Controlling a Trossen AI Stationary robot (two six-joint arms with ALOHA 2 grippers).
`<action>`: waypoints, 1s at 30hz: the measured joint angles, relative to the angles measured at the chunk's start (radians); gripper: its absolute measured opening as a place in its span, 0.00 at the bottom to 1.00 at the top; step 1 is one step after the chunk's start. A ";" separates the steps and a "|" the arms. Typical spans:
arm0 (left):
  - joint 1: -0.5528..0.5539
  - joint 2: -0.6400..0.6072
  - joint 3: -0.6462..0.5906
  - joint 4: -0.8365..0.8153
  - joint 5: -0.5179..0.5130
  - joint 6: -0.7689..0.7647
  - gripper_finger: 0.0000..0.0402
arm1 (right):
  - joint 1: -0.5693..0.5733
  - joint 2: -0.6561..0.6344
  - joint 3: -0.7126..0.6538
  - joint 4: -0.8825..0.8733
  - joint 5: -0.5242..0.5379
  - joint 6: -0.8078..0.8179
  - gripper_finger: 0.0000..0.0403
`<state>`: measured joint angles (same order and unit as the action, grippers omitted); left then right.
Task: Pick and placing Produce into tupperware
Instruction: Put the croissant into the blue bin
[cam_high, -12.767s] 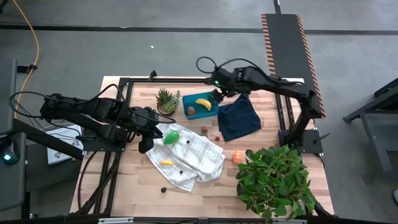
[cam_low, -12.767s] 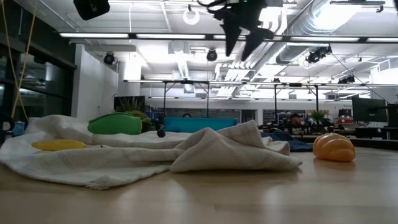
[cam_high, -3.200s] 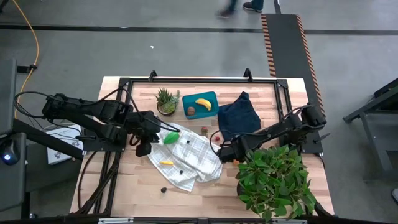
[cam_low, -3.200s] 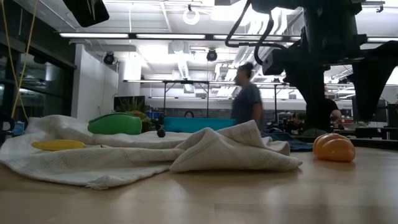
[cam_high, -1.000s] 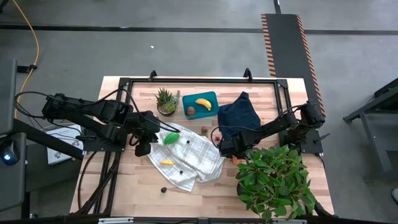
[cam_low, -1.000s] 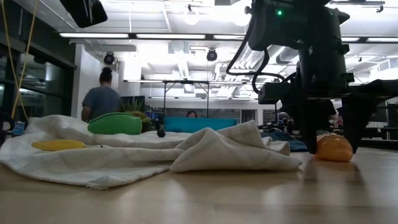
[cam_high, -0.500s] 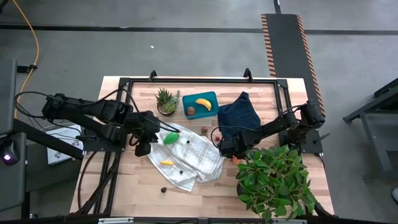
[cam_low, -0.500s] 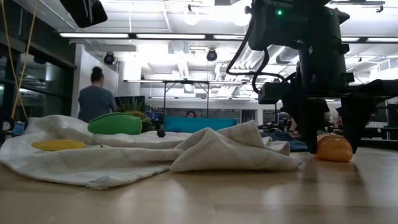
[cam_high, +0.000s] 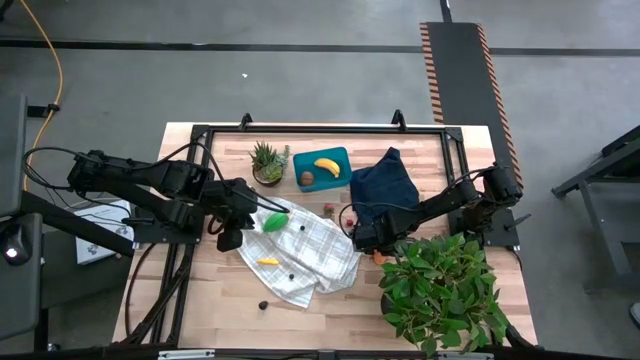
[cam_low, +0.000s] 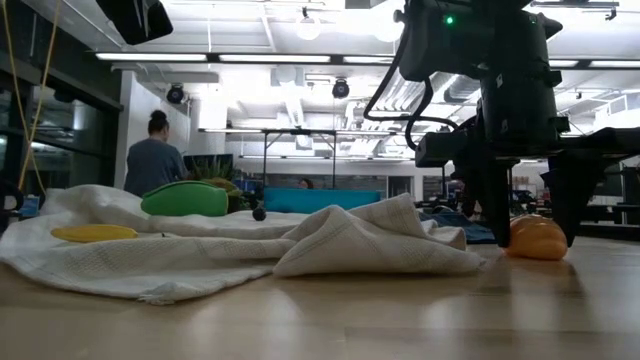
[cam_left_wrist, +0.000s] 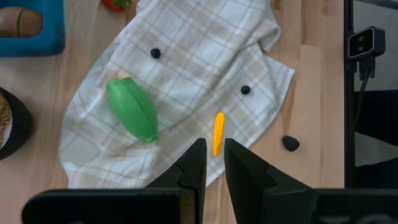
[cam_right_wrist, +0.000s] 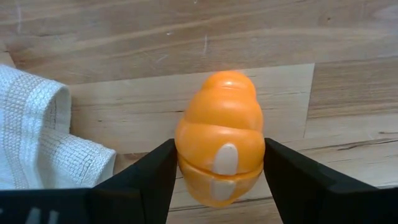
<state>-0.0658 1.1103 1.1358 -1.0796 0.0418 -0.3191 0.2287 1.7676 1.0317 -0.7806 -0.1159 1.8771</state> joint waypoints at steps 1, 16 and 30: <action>0.000 0.000 0.000 0.000 0.000 0.000 0.12 | 0.000 0.000 0.000 0.000 0.000 0.000 0.53; 0.000 0.000 0.000 0.000 0.000 0.000 0.12 | 0.001 0.000 0.000 0.000 0.000 -0.004 0.53; 0.000 0.000 0.000 0.000 0.000 -0.001 0.12 | 0.001 -0.030 0.001 -0.008 0.000 -0.017 0.53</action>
<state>-0.0658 1.1099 1.1358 -1.0798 0.0418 -0.3199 0.2298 1.7378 1.0330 -0.7888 -0.1158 1.8599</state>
